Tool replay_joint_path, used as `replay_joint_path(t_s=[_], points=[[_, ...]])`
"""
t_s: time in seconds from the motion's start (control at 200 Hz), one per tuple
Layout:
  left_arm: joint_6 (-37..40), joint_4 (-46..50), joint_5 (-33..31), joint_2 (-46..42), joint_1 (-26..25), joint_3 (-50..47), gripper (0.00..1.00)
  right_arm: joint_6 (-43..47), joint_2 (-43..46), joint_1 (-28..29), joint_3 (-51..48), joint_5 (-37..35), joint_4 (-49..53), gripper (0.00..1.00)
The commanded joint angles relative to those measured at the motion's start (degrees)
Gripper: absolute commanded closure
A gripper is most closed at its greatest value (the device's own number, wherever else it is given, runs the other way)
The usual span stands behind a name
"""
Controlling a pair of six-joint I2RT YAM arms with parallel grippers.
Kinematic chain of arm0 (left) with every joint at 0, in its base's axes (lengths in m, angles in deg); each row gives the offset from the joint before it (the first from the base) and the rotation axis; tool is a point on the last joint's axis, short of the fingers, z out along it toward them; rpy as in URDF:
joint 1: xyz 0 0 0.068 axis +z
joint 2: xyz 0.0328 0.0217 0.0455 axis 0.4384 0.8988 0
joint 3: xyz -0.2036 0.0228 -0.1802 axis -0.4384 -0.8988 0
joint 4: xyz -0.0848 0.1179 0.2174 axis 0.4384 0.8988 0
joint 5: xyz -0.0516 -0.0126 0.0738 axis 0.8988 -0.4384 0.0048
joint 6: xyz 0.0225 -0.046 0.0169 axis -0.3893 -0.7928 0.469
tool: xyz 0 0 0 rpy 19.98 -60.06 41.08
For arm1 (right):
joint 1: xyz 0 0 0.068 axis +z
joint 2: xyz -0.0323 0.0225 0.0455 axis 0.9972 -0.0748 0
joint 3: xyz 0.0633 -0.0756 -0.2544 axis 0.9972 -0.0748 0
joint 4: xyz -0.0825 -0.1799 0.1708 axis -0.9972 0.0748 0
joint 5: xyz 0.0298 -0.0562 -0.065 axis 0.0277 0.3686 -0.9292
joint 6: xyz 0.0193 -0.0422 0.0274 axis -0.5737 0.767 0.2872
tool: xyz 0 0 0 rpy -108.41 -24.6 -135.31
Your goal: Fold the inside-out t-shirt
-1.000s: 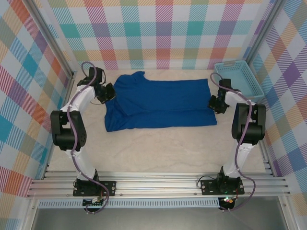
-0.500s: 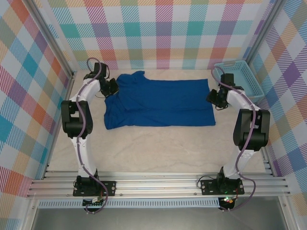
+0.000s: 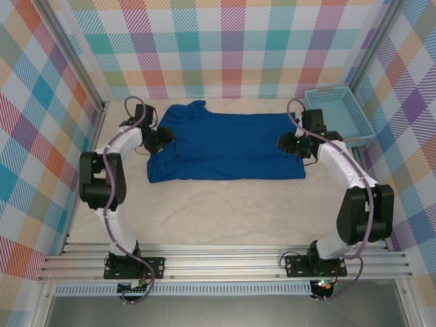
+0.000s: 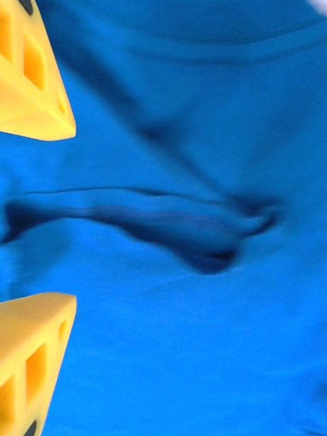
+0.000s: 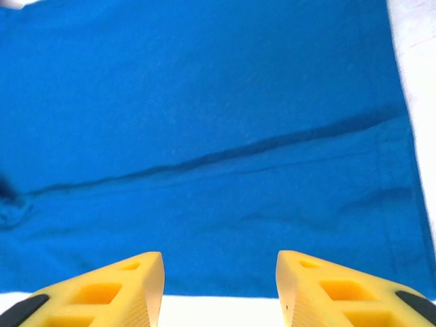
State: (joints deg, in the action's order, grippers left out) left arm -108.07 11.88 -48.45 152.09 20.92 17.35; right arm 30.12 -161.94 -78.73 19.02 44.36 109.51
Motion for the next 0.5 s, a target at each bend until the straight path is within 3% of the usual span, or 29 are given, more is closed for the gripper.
replay_joint_path(t_s=[0.0, 0.235, 0.335, 0.495], points=[[-1.1, -6.1, 1.8, -2.8, -3.8, -5.1, 0.39, 0.7, 1.4, 0.0, -1.3, 2.1, 1.3, 0.53], [-0.1, -5.8, -0.5, 0.6, -6.2, -6.4, 0.42, 0.6, 1.4, 0.2, -2.7, 2.8, 0.8, 0.53], [-0.2, -6.0, 0.0, 2.3, -6.4, -5.3, 0.49, 0.7, 1.5, 0.2, -3.3, 2.2, 0.7, 0.53], [0.6, -5.3, -0.8, 3.7, -6.5, -2.5, 0.68, 1.0, 1.9, 0.3, -4.1, 2.0, 0.5, 0.52]])
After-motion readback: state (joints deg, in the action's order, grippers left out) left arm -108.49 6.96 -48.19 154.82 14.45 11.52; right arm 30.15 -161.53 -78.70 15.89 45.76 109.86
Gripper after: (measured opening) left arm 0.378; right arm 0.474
